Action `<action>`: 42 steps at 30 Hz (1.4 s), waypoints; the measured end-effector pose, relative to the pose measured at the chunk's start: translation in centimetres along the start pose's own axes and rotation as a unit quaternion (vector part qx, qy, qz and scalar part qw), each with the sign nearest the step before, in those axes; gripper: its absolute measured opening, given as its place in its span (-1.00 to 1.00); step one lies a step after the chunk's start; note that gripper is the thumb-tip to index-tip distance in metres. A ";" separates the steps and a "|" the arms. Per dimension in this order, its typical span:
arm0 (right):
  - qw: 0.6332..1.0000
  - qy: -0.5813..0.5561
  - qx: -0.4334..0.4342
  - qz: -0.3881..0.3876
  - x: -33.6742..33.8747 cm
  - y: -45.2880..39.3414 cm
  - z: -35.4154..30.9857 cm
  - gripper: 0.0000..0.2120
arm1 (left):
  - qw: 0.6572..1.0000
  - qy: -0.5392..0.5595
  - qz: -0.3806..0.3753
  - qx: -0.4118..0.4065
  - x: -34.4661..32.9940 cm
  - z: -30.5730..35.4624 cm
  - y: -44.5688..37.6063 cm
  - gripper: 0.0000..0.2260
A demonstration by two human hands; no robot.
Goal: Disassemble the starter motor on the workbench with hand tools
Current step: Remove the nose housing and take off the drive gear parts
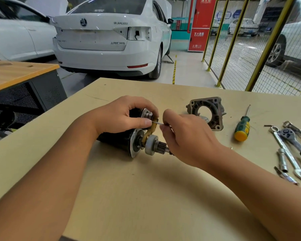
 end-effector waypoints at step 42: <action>0.896 -0.394 -0.069 -0.193 -1.2 0.9 6.4 -0.89 | 0.999 -0.016 0.050 0.010 0.4 -1.0 -0.4 -0.83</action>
Point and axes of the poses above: each hand's wrist, its own y-axis away from the middle knuckle, its own x-axis out of the back of the hand, z = x × y, the point moved 10 cm from there along -y, towards the middle knuckle, and after that the axes turned 12 degrees about -z, right-handed, at the moved point
